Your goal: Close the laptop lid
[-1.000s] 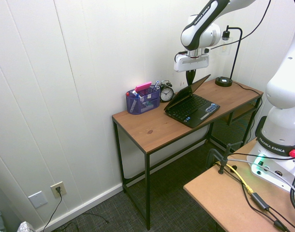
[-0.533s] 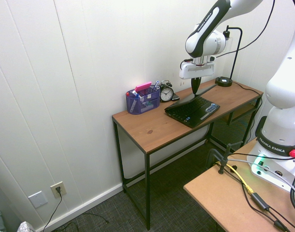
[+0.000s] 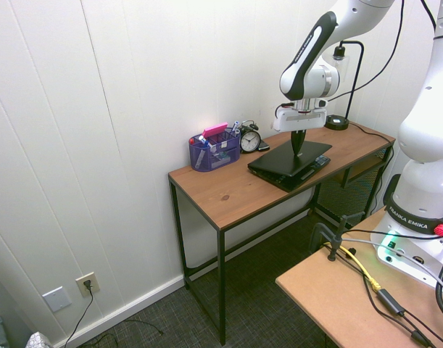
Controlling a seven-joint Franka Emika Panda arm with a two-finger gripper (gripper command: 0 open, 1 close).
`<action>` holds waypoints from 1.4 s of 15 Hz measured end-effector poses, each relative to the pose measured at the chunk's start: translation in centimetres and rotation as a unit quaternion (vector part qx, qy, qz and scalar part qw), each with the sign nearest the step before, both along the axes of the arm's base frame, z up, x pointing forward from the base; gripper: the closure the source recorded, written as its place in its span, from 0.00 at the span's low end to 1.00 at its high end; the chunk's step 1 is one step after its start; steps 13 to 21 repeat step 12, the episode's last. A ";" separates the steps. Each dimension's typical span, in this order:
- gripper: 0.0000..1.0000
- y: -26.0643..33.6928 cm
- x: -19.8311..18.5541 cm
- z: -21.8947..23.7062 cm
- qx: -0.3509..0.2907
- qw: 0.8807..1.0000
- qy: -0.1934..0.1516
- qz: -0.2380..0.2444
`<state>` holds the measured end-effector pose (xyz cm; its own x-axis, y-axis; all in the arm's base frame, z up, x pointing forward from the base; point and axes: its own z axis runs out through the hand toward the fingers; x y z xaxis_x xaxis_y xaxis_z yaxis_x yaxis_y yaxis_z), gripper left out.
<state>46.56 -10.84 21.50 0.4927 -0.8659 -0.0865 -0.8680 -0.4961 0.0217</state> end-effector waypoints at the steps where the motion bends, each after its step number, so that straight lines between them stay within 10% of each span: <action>1: 1.00 0.0 0.0 -0.2 0.001 1.000 0.002 0.001; 21: 1.00 0.3 -0.8 3.6 -0.012 0.999 -0.037 0.013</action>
